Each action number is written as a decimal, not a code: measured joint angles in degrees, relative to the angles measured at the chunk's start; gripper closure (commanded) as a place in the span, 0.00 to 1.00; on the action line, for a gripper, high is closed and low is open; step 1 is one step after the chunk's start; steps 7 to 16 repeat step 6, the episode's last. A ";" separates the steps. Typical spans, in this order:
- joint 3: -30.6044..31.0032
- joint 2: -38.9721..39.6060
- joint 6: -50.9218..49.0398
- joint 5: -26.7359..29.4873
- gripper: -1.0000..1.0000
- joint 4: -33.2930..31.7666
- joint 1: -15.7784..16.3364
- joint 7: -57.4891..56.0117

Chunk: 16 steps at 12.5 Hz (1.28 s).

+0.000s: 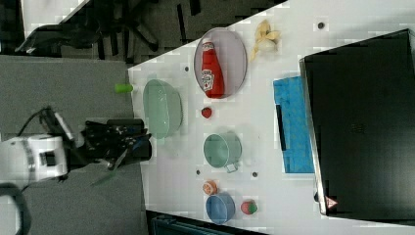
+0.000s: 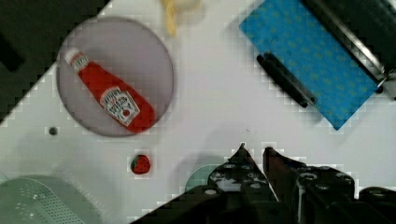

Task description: Flap open oven.

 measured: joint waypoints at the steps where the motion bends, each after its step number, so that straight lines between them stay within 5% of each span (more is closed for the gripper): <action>1: -0.08 -0.67 -2.22 0.04 0.83 0.84 -0.01 1.10; 5: -0.31 -1.18 -9.95 -0.18 0.83 2.07 0.15 6.41; 16: -0.20 -0.94 -10.06 -0.89 0.83 2.13 0.06 6.71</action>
